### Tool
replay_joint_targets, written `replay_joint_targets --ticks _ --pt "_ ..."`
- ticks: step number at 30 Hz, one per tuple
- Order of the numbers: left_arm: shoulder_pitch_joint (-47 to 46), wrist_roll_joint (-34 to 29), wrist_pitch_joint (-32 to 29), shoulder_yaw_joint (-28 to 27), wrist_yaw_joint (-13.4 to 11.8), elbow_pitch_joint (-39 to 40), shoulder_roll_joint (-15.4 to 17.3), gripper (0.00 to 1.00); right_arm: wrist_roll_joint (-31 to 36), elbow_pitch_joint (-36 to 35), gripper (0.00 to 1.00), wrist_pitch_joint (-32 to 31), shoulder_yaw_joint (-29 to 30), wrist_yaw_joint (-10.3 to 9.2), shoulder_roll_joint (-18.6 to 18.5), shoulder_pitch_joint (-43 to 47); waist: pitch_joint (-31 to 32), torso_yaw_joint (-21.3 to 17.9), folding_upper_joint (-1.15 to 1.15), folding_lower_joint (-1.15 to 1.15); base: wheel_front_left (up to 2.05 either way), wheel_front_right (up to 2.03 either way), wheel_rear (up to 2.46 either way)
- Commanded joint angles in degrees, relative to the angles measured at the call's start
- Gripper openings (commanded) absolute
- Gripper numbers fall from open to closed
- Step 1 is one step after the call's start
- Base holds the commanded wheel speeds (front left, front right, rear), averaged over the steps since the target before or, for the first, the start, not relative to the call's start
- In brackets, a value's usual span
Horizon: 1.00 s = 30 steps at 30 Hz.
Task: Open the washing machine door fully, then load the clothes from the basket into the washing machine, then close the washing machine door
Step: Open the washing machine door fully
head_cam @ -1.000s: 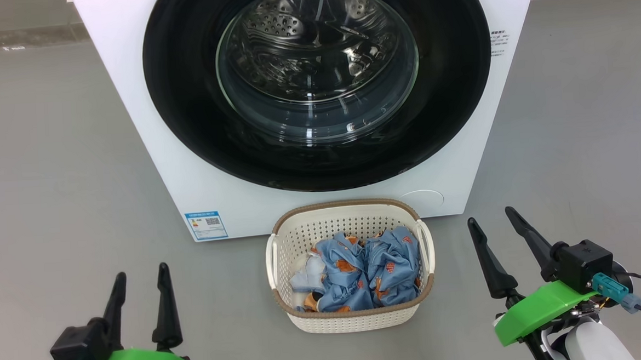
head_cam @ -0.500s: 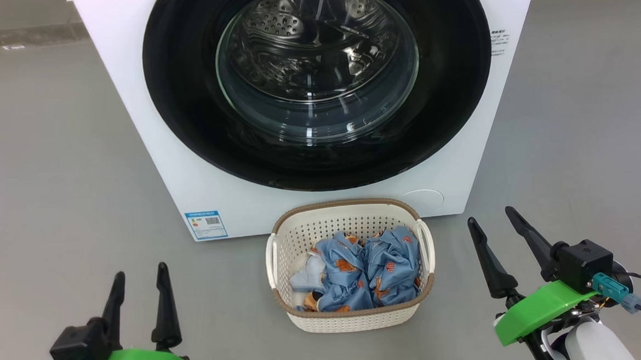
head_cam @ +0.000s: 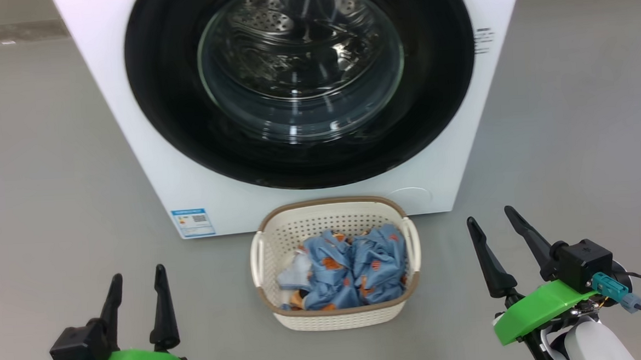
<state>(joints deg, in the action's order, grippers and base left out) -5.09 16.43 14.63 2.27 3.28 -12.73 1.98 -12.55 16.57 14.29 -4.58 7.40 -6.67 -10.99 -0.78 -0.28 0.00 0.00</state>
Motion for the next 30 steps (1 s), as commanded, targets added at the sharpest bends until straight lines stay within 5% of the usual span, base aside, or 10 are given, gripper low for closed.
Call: replay_joint_targets --ticks 1,16,30 --pt "-2.72 -0.29 0.37 -1.89 -0.19 1.16 0.90 1.00 0.02 -1.56 1.00 0.71 -0.99 0.09 -0.09 -2.57 -0.04 -0.01 0.00 0.00 1.04 1.04 -2.07" --pt "-2.64 1.81 0.37 -2.04 0.50 1.65 0.89 1.00 0.17 -1.83 1.00 0.71 -0.50 0.09 0.15 -2.52 -0.36 -0.07 0.00 0.00 1.06 1.06 -2.11" --pt "-2.73 1.83 0.37 -1.87 0.26 1.98 0.89 1.00 0.10 -2.05 1.00 0.71 -0.55 0.09 0.07 -2.60 -0.79 0.05 0.00 0.00 0.17 0.17 -0.33"
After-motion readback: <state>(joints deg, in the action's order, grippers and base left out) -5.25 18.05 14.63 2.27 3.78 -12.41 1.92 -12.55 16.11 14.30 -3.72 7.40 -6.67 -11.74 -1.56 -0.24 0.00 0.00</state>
